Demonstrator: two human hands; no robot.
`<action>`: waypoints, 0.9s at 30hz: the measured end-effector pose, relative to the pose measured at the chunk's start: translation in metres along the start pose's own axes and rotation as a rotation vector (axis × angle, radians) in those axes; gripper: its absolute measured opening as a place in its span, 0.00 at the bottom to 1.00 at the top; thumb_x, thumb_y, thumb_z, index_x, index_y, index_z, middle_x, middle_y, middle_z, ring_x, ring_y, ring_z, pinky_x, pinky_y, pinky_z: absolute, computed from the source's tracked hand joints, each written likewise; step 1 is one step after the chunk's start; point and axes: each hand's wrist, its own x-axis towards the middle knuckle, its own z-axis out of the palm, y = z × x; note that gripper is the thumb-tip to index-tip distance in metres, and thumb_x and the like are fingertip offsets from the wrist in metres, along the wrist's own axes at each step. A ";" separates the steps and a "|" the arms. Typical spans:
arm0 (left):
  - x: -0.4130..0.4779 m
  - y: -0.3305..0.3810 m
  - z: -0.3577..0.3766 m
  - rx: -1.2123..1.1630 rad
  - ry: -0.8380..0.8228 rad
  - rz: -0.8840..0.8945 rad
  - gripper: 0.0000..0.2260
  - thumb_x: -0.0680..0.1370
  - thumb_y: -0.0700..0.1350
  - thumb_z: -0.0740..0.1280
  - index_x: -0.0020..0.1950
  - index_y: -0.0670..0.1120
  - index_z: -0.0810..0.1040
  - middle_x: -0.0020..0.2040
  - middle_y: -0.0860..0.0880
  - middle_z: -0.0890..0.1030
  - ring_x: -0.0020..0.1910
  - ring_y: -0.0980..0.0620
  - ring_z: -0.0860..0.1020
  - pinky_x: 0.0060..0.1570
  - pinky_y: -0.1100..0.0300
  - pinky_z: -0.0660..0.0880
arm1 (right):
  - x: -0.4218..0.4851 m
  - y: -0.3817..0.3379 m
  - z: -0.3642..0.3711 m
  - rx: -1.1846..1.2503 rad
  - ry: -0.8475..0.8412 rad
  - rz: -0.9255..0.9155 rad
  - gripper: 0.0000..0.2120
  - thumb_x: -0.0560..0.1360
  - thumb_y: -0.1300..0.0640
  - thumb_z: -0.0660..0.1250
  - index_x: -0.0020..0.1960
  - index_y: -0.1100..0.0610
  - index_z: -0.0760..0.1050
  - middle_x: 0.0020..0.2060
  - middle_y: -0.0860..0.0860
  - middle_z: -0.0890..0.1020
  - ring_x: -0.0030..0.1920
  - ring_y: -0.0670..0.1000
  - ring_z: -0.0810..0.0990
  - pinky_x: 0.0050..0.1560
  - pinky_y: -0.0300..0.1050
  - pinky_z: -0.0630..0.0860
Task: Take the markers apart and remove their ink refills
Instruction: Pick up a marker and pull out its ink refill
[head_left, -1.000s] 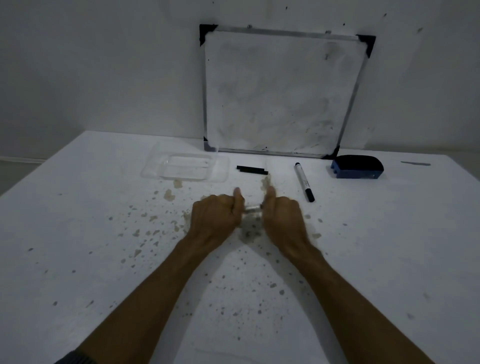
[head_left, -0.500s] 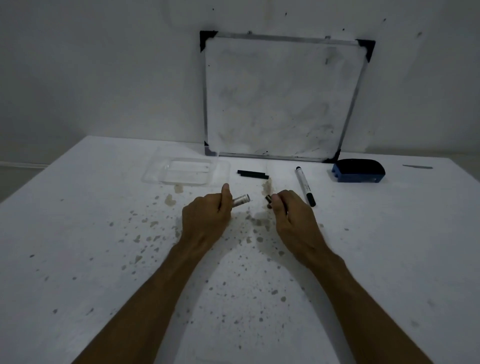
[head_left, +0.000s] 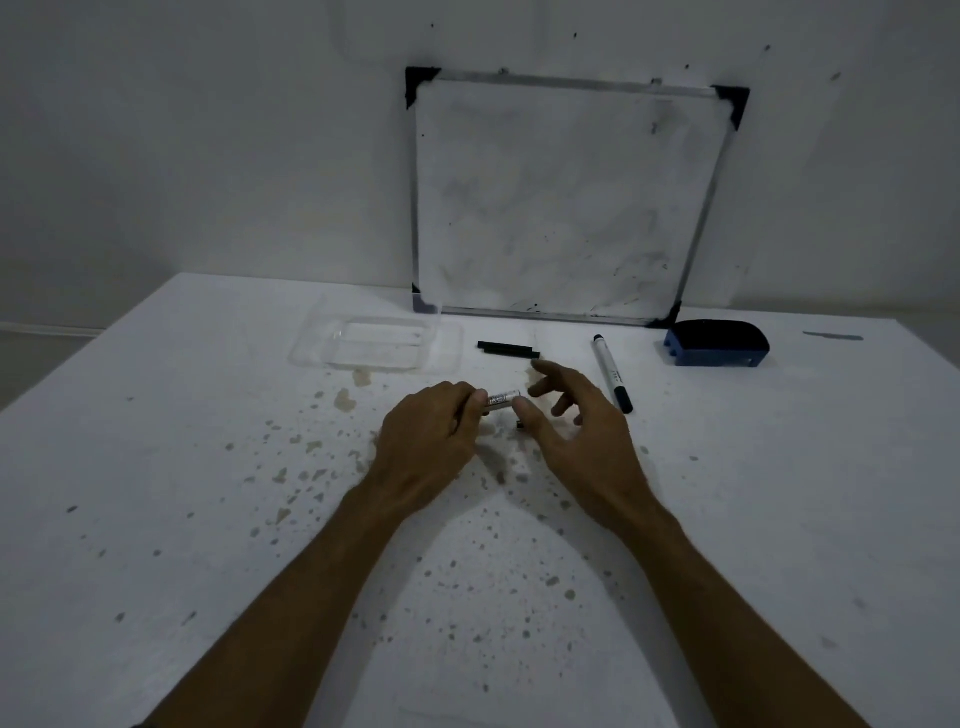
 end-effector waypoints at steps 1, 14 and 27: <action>-0.001 0.002 0.000 -0.009 0.008 0.027 0.17 0.85 0.55 0.56 0.51 0.48 0.81 0.41 0.51 0.82 0.38 0.51 0.78 0.42 0.49 0.78 | 0.000 -0.002 0.000 0.003 -0.004 -0.014 0.21 0.78 0.44 0.69 0.69 0.47 0.75 0.54 0.43 0.81 0.51 0.42 0.77 0.51 0.35 0.74; 0.001 0.021 0.003 -0.554 0.153 -0.373 0.22 0.78 0.61 0.70 0.67 0.51 0.73 0.63 0.54 0.78 0.62 0.53 0.77 0.63 0.56 0.75 | 0.007 -0.002 -0.010 0.350 0.083 0.224 0.08 0.81 0.51 0.67 0.58 0.51 0.80 0.47 0.43 0.85 0.46 0.30 0.82 0.45 0.24 0.75; 0.010 0.070 0.005 -1.017 0.131 -0.363 0.07 0.83 0.49 0.67 0.54 0.48 0.83 0.47 0.51 0.88 0.48 0.56 0.86 0.51 0.62 0.82 | 0.015 0.002 -0.018 1.504 0.101 0.724 0.29 0.82 0.41 0.59 0.66 0.64 0.79 0.64 0.61 0.82 0.66 0.59 0.79 0.72 0.52 0.71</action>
